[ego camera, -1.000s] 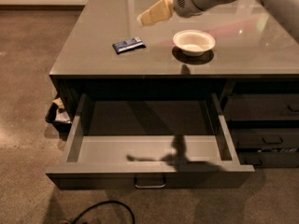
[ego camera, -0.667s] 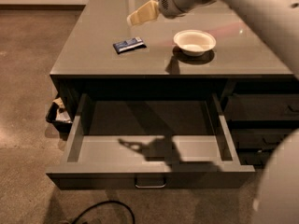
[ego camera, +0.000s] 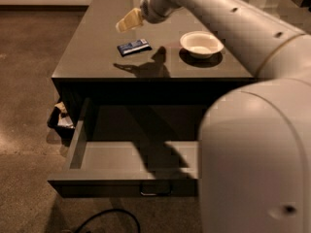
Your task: Place rxbar blueberry into top drawer
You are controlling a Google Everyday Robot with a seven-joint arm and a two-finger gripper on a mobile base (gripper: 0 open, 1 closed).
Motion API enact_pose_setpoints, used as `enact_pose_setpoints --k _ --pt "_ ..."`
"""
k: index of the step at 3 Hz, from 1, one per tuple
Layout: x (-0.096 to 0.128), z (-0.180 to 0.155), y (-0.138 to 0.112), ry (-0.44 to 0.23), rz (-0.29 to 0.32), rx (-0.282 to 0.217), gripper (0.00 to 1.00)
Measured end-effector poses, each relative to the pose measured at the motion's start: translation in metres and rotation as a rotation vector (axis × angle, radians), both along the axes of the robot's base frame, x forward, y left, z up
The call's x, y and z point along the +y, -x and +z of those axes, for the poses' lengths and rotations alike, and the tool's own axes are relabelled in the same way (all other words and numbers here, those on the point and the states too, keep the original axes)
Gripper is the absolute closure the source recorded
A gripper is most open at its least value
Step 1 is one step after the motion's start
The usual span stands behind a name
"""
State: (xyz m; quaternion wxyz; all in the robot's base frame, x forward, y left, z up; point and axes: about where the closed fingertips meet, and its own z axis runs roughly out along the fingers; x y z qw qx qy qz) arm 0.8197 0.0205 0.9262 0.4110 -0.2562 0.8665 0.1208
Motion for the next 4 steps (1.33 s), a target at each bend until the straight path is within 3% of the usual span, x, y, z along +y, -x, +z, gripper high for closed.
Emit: enact_pose_setpoints --k 2,4 --pt "0.042 -0.039 -0.017 0.052 0.067 0.078 0.00" --pt "0.050 -0.060 -0.017 0.100 0.092 0.153 0.00"
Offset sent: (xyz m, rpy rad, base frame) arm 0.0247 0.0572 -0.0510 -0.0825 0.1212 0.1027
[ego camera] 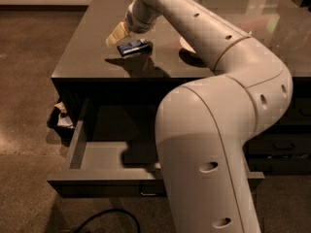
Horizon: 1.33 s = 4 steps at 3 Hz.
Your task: Place rxbar blueberry into top drawer
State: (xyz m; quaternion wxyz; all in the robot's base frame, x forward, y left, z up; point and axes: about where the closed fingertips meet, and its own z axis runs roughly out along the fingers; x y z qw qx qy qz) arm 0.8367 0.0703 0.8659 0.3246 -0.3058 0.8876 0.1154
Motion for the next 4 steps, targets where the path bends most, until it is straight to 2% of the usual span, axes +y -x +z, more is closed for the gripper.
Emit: enact_pose_setpoints --k 2,4 --pt "0.012 -0.015 0.010 0.025 0.037 0.068 0.00" --pt "0.009 -0.034 0.014 0.043 0.026 0.130 0.00"
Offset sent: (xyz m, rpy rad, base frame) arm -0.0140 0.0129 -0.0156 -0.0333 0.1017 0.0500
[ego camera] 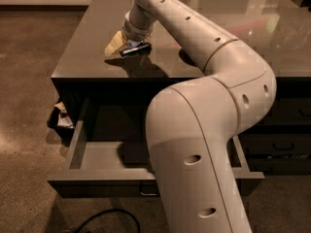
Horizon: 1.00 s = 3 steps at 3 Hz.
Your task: Place rxbar blueberry into top drawer
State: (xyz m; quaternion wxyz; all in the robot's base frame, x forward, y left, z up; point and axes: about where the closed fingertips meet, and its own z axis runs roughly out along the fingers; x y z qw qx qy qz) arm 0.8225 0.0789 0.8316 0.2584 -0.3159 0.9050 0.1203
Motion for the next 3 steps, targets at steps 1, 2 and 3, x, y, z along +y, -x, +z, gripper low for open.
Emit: enact_pose_setpoints --k 1,2,3 --pt "0.0007 -0.0054 0.0016 0.008 0.001 0.018 0.19" --pt "0.0007 -0.0054 0.0016 0.008 0.001 0.018 0.42" --pt "0.0006 0.0036 0.0017 0.008 0.001 0.018 0.65"
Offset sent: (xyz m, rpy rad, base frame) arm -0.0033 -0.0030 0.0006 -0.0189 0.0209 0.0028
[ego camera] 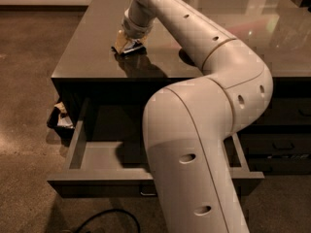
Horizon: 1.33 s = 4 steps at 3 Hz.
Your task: Place rxbar blueberry into top drawer
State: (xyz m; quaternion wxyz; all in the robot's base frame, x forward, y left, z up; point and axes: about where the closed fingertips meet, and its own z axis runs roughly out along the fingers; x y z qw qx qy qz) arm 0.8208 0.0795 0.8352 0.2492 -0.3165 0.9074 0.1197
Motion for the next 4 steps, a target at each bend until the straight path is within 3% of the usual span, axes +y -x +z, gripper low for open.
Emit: enact_pose_setpoints --k 1,2,4 --pt "0.000 0.005 0.000 0.000 0.000 0.000 0.88" --pt "-0.001 0.015 0.009 -0.023 0.029 -0.022 1.00" --pt "-0.028 0.055 0.058 -0.110 0.092 -0.098 1.00"
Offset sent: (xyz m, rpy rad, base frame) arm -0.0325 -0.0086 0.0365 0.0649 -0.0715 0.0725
